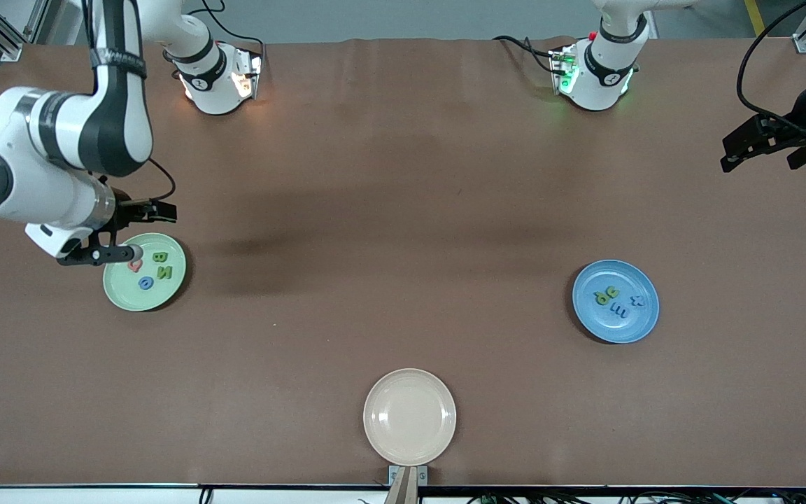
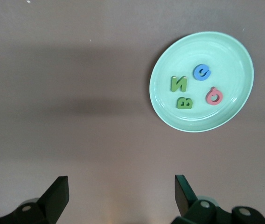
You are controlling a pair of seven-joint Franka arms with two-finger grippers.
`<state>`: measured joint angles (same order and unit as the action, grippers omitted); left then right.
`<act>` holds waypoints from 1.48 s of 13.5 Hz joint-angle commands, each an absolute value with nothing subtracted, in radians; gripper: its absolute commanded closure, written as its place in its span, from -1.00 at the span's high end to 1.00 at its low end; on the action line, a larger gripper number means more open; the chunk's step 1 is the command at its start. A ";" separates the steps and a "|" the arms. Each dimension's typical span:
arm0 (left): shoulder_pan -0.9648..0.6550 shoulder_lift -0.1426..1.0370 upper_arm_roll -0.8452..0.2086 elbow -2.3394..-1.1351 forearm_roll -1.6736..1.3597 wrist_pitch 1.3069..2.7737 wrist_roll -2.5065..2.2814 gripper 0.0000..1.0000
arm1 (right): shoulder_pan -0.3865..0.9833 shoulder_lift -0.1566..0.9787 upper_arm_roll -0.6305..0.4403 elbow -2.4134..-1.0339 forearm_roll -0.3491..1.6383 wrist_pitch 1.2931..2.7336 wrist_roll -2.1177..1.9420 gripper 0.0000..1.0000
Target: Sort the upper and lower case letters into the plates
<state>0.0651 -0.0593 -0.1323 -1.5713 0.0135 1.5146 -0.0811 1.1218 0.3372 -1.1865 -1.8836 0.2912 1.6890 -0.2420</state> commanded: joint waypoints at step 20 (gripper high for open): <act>0.066 -0.074 -0.135 -1.575 0.003 1.508 -0.063 1.00 | -0.074 -0.144 0.051 -1.707 0.008 1.577 -0.055 0.98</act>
<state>0.0654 -0.0593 -0.1340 -1.5717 0.0135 1.5146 -0.0805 -0.1099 -0.0911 0.0928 -1.6789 0.0235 1.5726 -0.0786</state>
